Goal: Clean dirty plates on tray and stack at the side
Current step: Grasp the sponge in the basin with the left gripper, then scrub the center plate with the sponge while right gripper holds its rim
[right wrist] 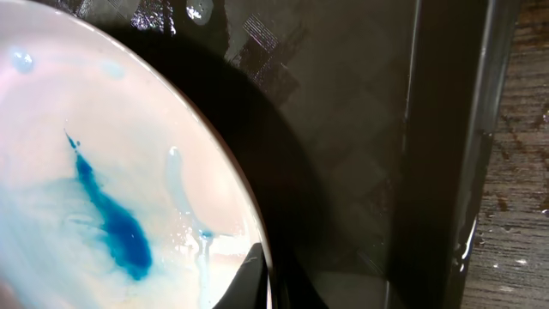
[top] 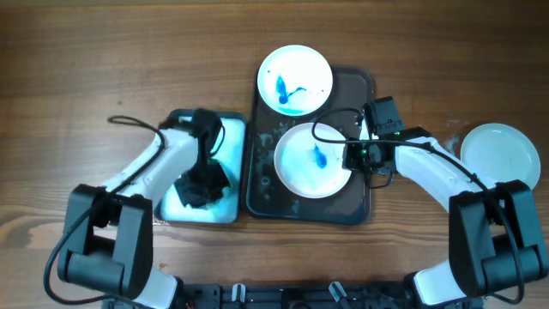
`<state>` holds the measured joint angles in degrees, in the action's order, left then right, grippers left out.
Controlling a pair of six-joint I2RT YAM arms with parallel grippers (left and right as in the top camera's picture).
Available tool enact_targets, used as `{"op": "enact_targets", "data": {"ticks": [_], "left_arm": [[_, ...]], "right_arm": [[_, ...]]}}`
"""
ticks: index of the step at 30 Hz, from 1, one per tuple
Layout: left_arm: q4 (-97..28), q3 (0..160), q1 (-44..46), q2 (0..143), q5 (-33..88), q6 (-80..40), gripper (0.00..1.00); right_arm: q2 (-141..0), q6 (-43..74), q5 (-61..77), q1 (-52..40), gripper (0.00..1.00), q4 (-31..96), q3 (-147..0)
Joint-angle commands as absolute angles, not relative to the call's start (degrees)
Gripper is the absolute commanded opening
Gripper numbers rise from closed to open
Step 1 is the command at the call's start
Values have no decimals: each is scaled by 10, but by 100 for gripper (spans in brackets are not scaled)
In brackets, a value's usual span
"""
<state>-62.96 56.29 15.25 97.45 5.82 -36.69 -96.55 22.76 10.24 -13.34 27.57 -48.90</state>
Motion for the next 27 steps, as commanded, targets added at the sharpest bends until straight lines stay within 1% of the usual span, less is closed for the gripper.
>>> {"op": "enact_targets", "data": {"ticks": [1,3,4,5,8,10,11,13,15,17,18,21,24,26,27], "left_arm": [[-679,659,135,945,37,-338,59],[-676,664,132,940,14,-330,72],[-676,663,132,942,-18,-330,74],[-675,658,133,946,-38,-331,75],[-636,607,134,958,-38,-335,76],[-548,538,134,960,-20,-335,76],[-521,523,134,960,-20,-335,72],[-481,512,133,960,-20,-335,55],[-459,518,133,960,-23,-334,25],[-467,537,133,960,-22,-332,7],[-484,557,133,960,-22,-331,4],[-548,626,133,959,-23,-300,4],[-646,745,135,959,-22,-272,4],[-671,815,152,959,8,-259,4],[-664,825,161,959,24,-257,4]], "right_arm": [[-988,239,60,-133,4,286,-479],[-988,239,60,-133,4,286,-479],[-988,239,60,-133,4,286,-479],[-988,239,60,-133,4,286,-479],[-988,240,60,-133,4,286,-479],[-988,239,60,-133,4,286,-479],[-988,240,60,-133,4,286,-479],[-988,240,60,-133,4,286,-479],[-988,240,60,-133,4,290,-479],[-988,234,60,-133,4,297,-479],[-988,223,60,-133,4,298,-479],[-988,223,60,-133,4,301,-479],[-988,220,60,-133,4,309,-479],[-988,220,60,-133,4,311,-479],[-988,220,60,-133,4,311,-479]]}}
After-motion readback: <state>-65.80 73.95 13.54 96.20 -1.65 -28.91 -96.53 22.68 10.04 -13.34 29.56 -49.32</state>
